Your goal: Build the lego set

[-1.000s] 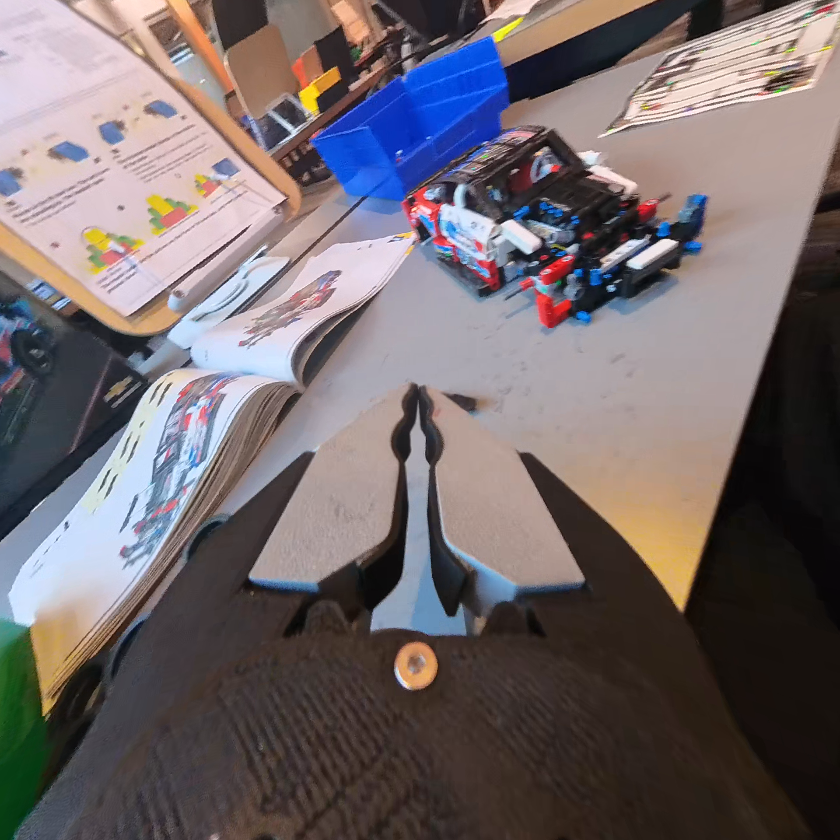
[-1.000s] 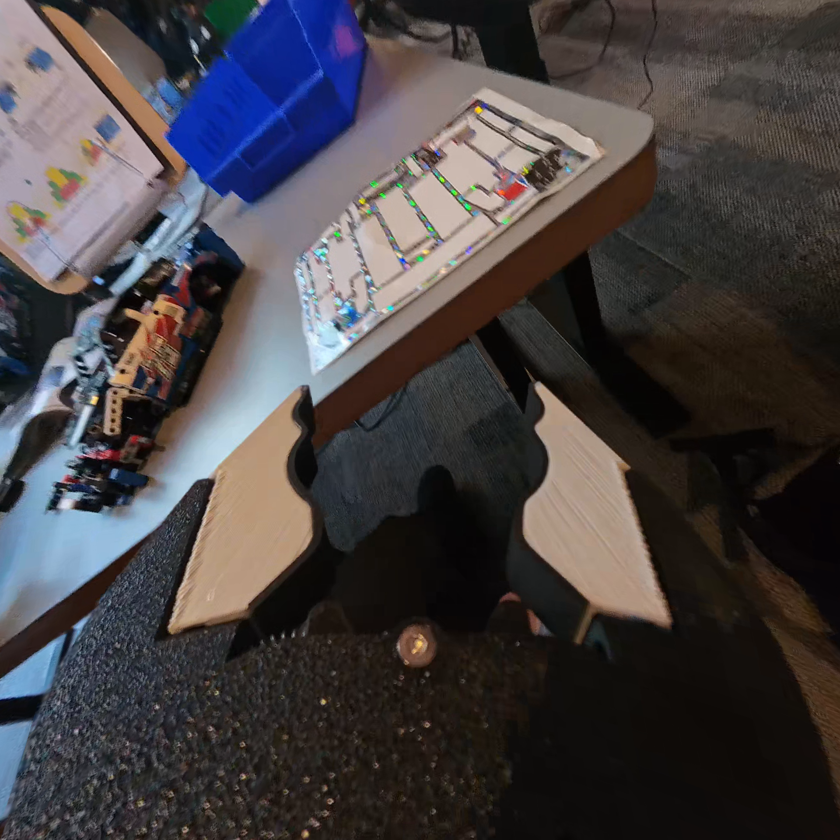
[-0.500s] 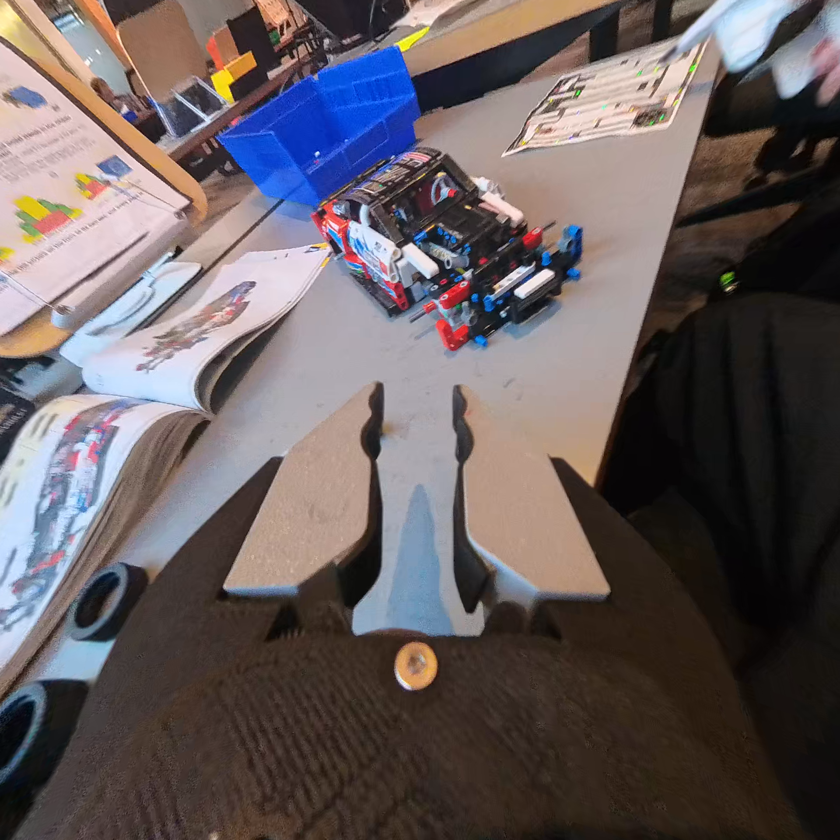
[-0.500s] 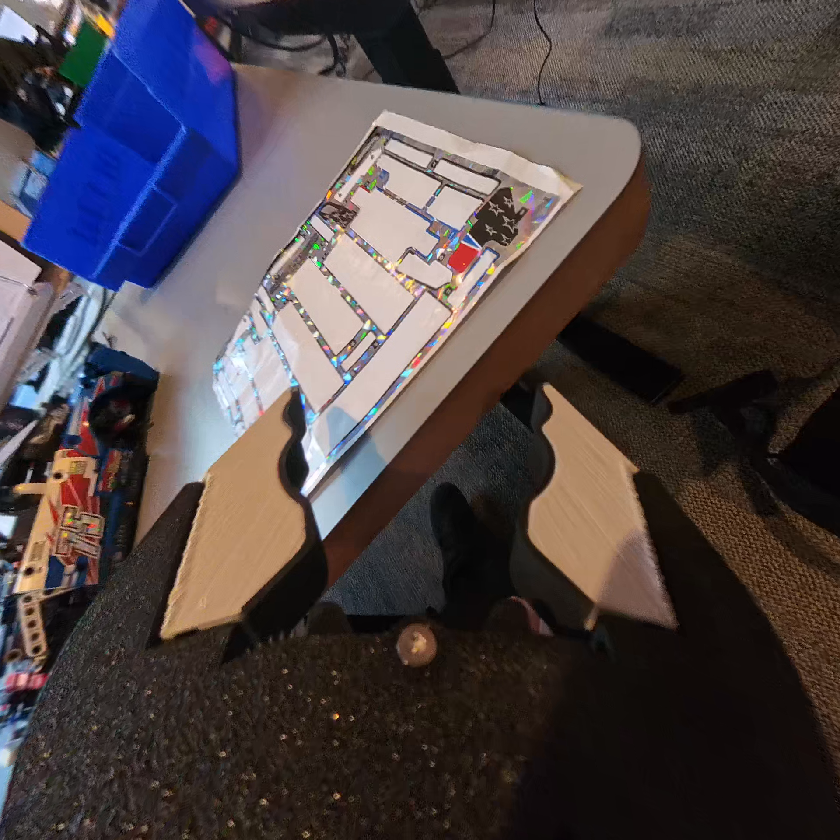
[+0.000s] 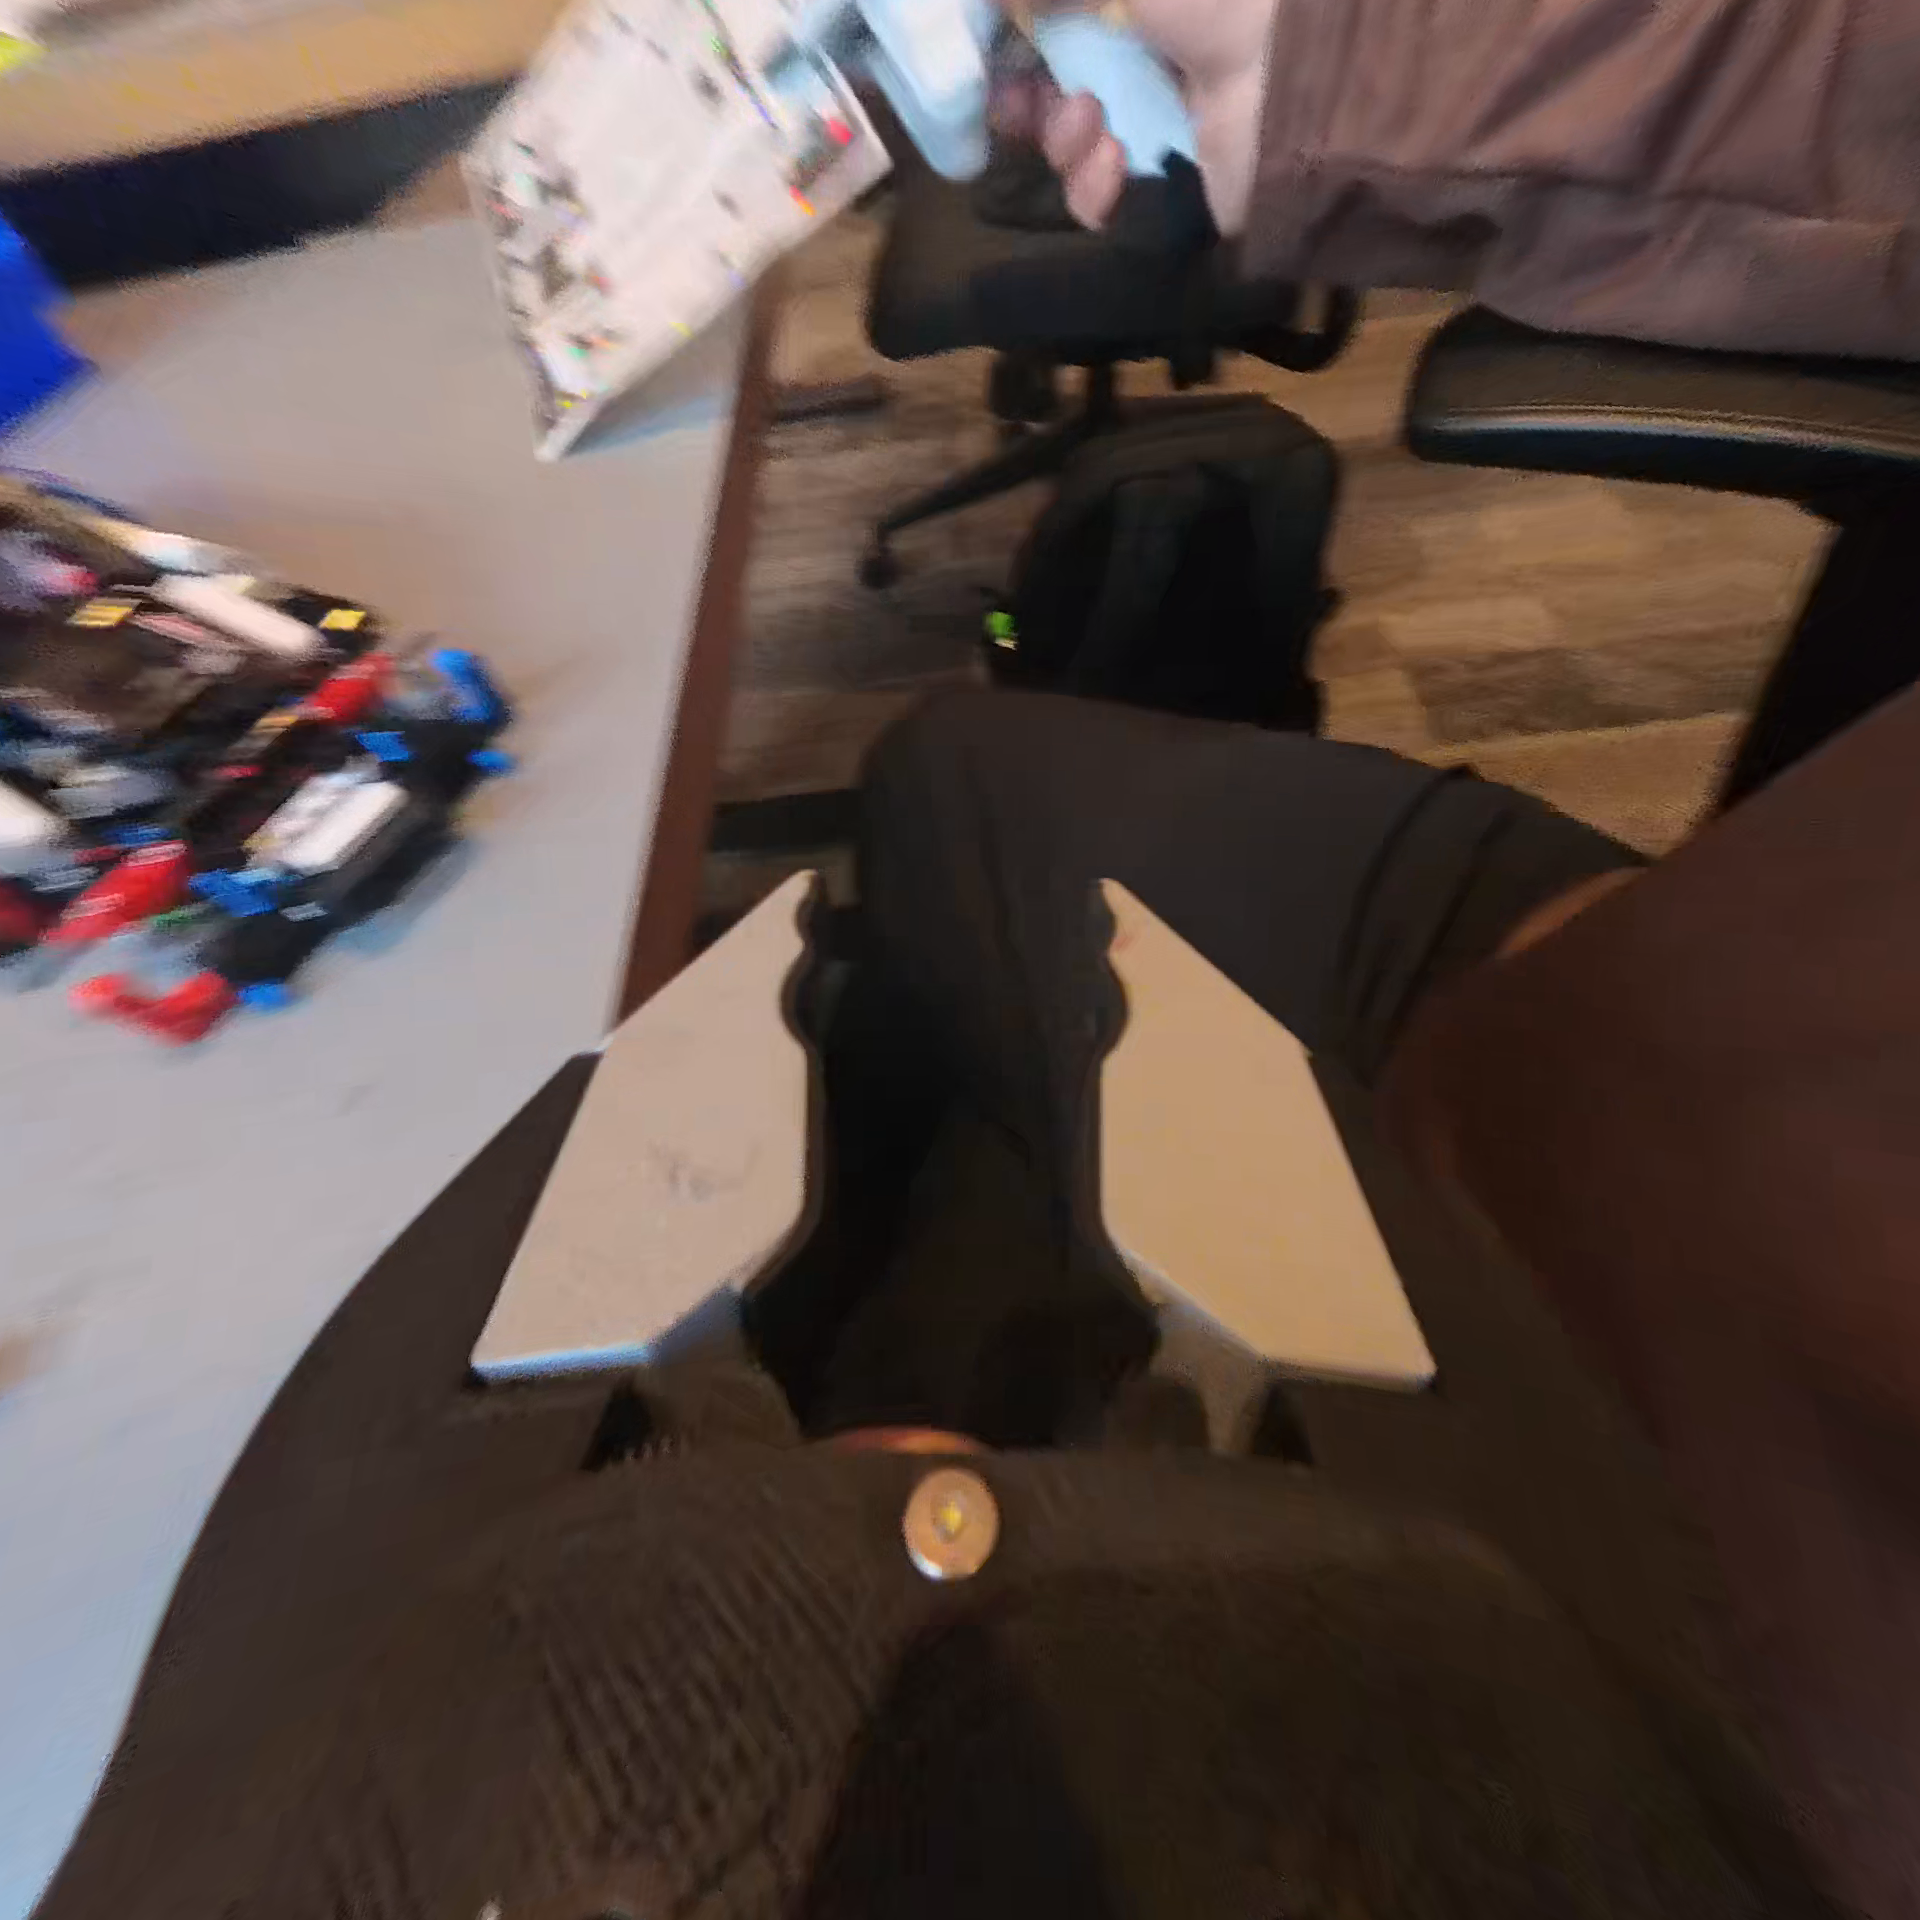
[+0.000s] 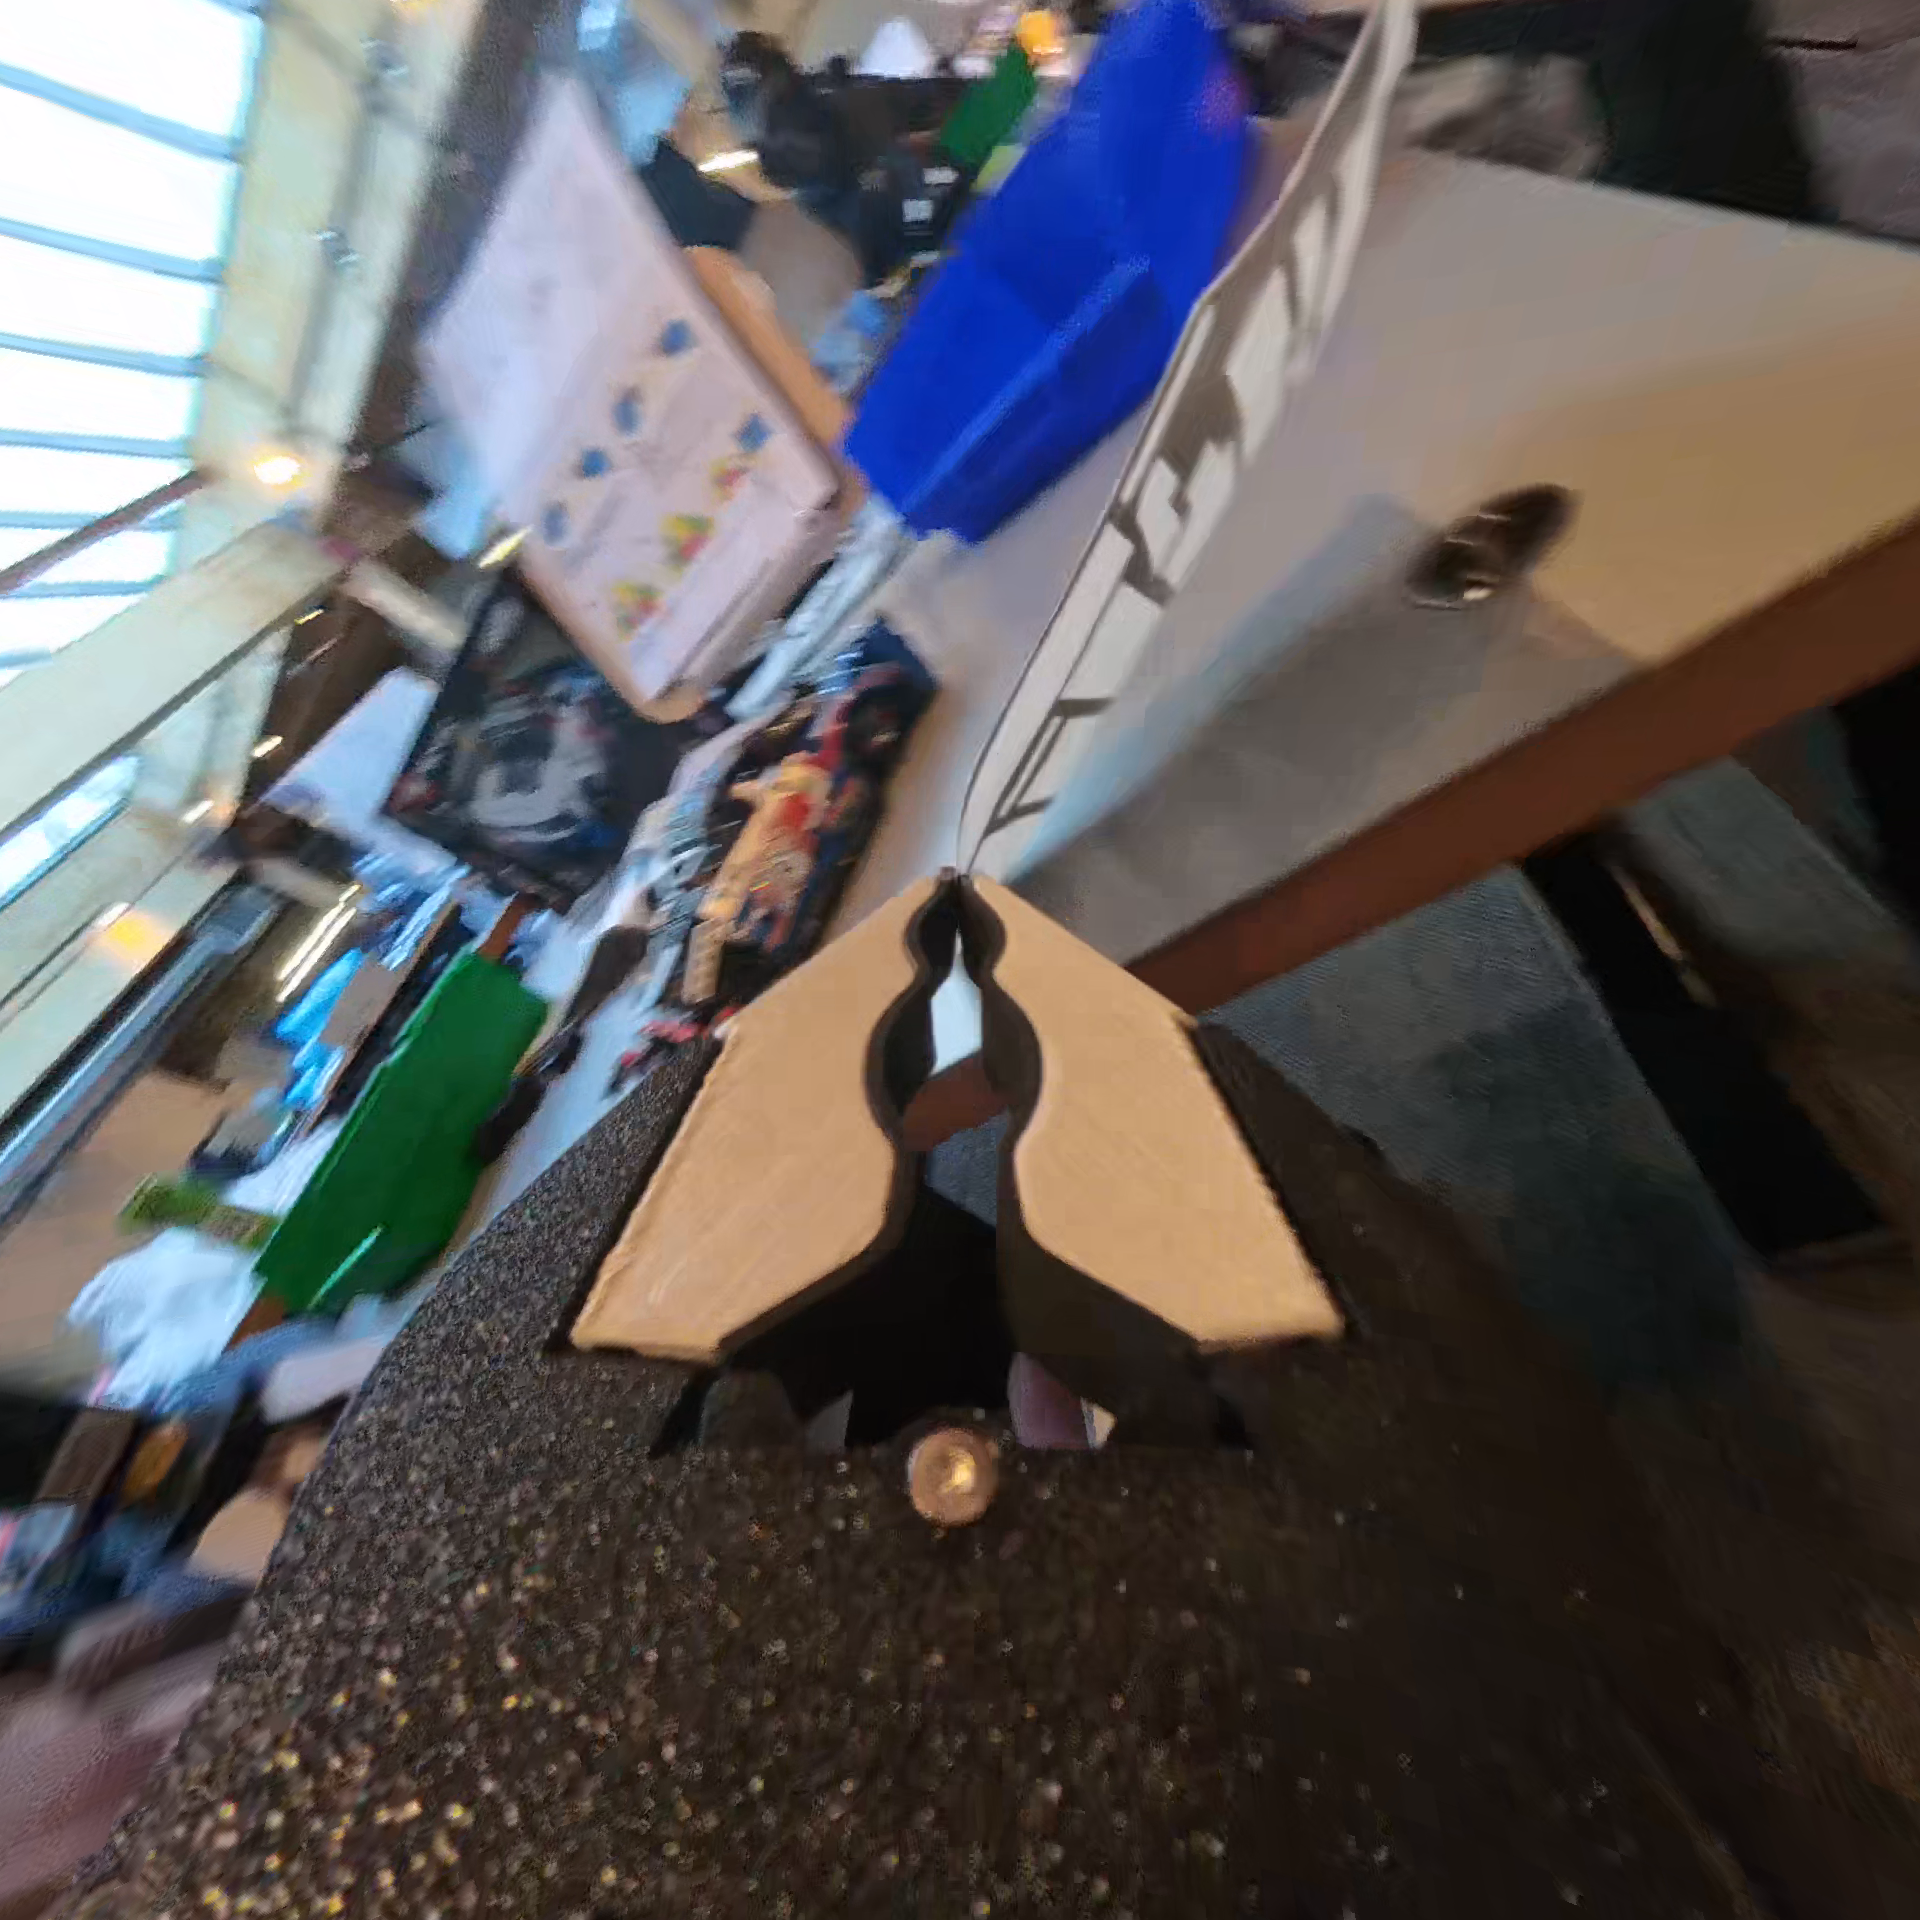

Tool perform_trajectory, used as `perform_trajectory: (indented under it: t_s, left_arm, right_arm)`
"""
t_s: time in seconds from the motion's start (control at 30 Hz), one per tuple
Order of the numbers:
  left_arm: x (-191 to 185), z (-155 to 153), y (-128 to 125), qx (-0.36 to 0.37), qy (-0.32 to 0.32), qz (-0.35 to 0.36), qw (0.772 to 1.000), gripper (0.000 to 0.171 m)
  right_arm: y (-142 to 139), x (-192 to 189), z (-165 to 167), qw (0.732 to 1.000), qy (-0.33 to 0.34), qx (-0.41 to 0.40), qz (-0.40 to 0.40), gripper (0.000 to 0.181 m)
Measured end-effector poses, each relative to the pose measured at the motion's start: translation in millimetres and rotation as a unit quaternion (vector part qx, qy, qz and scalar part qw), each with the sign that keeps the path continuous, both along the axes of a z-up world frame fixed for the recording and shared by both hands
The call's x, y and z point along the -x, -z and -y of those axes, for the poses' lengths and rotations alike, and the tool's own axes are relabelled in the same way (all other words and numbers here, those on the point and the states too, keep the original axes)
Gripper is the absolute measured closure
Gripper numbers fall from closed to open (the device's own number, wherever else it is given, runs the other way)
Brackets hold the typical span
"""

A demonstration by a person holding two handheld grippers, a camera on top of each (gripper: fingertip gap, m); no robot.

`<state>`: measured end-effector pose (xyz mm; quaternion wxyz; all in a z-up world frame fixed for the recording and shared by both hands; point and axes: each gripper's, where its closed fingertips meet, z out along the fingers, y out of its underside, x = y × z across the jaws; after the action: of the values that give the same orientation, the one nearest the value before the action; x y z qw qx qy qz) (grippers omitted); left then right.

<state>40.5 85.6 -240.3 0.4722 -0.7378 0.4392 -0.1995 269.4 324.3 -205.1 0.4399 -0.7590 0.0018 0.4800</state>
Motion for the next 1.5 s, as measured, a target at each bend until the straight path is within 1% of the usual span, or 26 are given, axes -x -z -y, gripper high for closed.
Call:
perform_trajectory:
  t_s: [0.1, 0.17, 0.2, 0.27, 0.3, 0.33, 0.4, 0.43, 0.5, 0.53, 0.6, 0.67, 0.7, 0.77, 0.87, 0.93, 1.0, 1.07, 1.1, 1.2, 1.27, 1.33, 1.37, 1.4, 1.43, 1.5]
  left_arm:
    - [-28.5, 4.7, 6.2, 0.065, 0.057, 0.028, 0.996, 0.106]
    - [-38.9, -0.1, 1.3, 0.103, 0.079, 0.057, 0.990, 0.087]
    - [-42.2, -2.9, -1.9, 0.123, 0.090, 0.071, 0.986, 0.079]
    - [-42.7, -9.1, -9.7, 0.156, 0.113, 0.093, 0.977, 0.073]
    - [-39.1, -15.9, -14.9, 0.167, 0.113, 0.107, 0.974, 0.072]
    - [-34.1, -22.0, -22.5, 0.178, 0.114, 0.126, 0.969, 0.072]
    - [-23.7, -29.7, -47.0, 0.196, 0.132, 0.185, 0.954, 0.070]
    - [-17.8, -35.2, -59.8, 0.199, 0.135, 0.213, 0.947, 0.071]
    - [-7.4, -48.6, -77.0, 0.198, 0.126, 0.238, 0.942, 0.080]
    - [-3.2, -56.9, -80.8, 0.198, 0.114, 0.235, 0.945, 0.087]
    - [-1.6, -68.0, -89.6, 0.193, 0.110, 0.223, 0.949, 0.083]
    - [-4.0, -78.4, -99.3, 0.184, 0.104, 0.220, 0.952, 0.090]
    - [-7.3, -80.8, -106.1, 0.186, 0.110, 0.231, 0.949, 0.091]
    - [-14.4, -81.7, -115.5, 0.205, 0.128, 0.253, 0.937, 0.111]
    - [-19.1, -88.6, -114.8, 0.223, 0.131, 0.274, 0.926, 0.134]
    - [-20.1, -92.1, -107.6, 0.238, 0.128, 0.282, 0.921, 0.131]
    - [-15.4, -101.0, -94.1, 0.241, 0.104, 0.271, 0.926, 0.117]
    - [-8.5, -105.3, -85.9, 0.233, 0.089, 0.267, 0.931, 0.112]
    - [-7.9, -103.1, -85.1, 0.238, 0.096, 0.270, 0.928, 0.109]
    - [-14.9, -88.8, -85.8, 0.270, 0.140, 0.283, 0.910, 0.102]
    - [-23.8, -79.4, -84.4, 0.306, 0.164, 0.305, 0.887, 0.103]
    - [-35.0, -62.9, -75.5, 0.352, 0.198, 0.297, 0.865, 0.100]
    - [-39.8, -54.2, -73.9, 0.367, 0.216, 0.294, 0.855, 0.102]
    - [-43.6, -46.6, -76.0, 0.375, 0.233, 0.300, 0.845, 0.109]
    - [-45.9, -39.6, -81.9, 0.380, 0.252, 0.315, 0.833, 0.126]
    - [-46.5, -30.4, -96.5, 0.387, 0.280, 0.349, 0.806, 0.170]
  right_arm:
    - [-41.9, 26.5, 45.0, 0.991, -0.095, -0.097, -0.015, 0.181]
    - [-66.8, 42.9, 79.2, 0.973, -0.164, -0.163, -0.021, 0.181]
    - [-75.6, 48.0, 92.8, 0.964, -0.185, -0.189, -0.019, 0.181]
    - [-90.4, 55.9, 117.3, 0.946, -0.219, -0.238, -0.021, 0.181]
    - [-94.0, 58.6, 124.3, 0.941, -0.227, -0.251, -0.021, 0.181]
    - [-97.6, 61.7, 131.5, 0.935, -0.239, -0.259, -0.029, 0.181]
    - [-104.0, 67.9, 143.3, 0.925, -0.264, -0.267, -0.055, 0.181]
    - [-105.0, 71.7, 146.9, 0.922, -0.272, -0.266, -0.064, 0.181]
    - [-103.0, 81.4, 151.0, 0.919, -0.288, -0.259, -0.070, 0.181]
    - [-100.8, 86.9, 152.4, 0.918, -0.296, -0.254, -0.070, 0.181]
    - [-98.4, 97.5, 156.4, 0.915, -0.311, -0.249, -0.072, 0.181]
    - [-95.7, 107.6, 161.3, 0.912, -0.323, -0.244, -0.073, 0.181]
    - [-93.7, 112.3, 164.2, 0.910, -0.329, -0.240, -0.075, 0.181]
    - [-88.8, 120.1, 170.1, 0.908, -0.341, -0.230, -0.078, 0.181]
    - [-84.5, 125.7, 178.3, 0.905, -0.353, -0.223, -0.084, 0.181]
    - [-82.8, 127.7, 184.7, 0.900, -0.364, -0.222, -0.086, 0.181]
    - [-83.7, 128.1, 190.1, 0.895, -0.373, -0.230, -0.088, 0.181]
    - [-88.3, 126.8, 196.7, 0.885, -0.385, -0.242, -0.096, 0.181]
    - [-90.9, 126.2, 200.4, 0.880, -0.392, -0.249, -0.101, 0.181]
    - [-94.1, 125.6, 207.4, 0.866, -0.412, -0.257, -0.117, 0.181]
    - [-96.2, 125.7, 215.8, 0.852, -0.434, -0.263, -0.130, 0.181]
    - [-100.0, 125.2, 225.1, 0.837, -0.451, -0.279, -0.135, 0.181]
    - [-100.3, 125.3, 228.9, 0.832, -0.457, -0.285, -0.132, 0.181]
    - [-99.2, 125.3, 232.3, 0.828, -0.464, -0.288, -0.125, 0.181]
    - [-97.6, 125.2, 235.1, 0.825, -0.470, -0.290, -0.119, 0.181]
    - [-97.0, 122.8, 239.3, 0.820, -0.479, -0.292, -0.118, 0.181]
